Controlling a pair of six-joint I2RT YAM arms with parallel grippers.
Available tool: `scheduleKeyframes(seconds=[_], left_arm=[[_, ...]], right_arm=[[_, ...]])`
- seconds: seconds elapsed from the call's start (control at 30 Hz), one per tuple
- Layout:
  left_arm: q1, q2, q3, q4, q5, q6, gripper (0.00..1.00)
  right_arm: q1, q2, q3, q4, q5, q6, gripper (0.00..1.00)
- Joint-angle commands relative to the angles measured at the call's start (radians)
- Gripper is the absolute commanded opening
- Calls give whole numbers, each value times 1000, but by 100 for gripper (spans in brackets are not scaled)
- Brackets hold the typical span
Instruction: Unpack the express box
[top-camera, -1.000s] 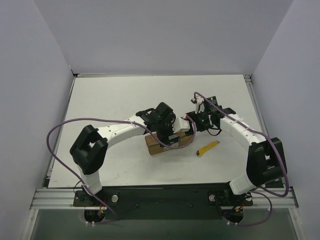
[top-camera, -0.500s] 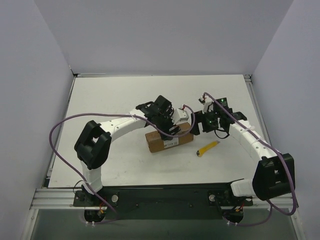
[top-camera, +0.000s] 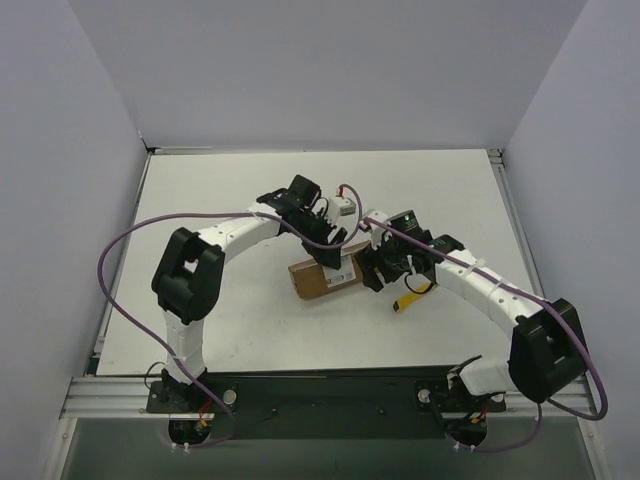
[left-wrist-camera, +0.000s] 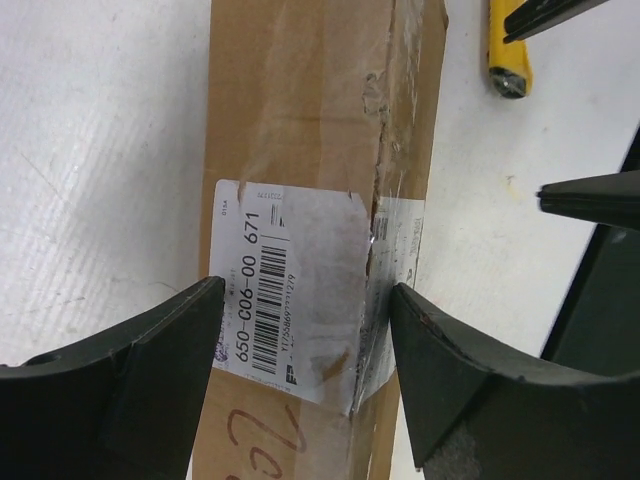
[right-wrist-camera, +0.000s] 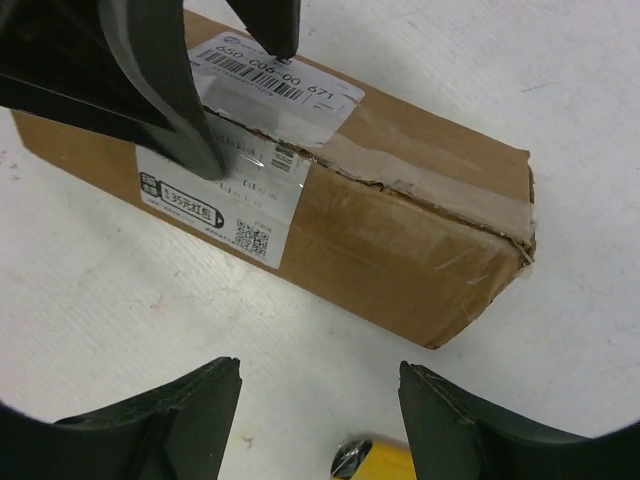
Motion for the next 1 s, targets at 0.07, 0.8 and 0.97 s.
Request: scheduleKeyframes(seconds=[0.07,0.8,0.97], left_arm=[[95,72,-26,35,247,-225,77],[249,121,-135,325,475,-576,79],[243,132,-112,261,435,-509,76]], right_arm=[[12,78,83,52,68,-18,61],[67,265,268,41,68,35,31],[72,285,233,39,62,37,23]])
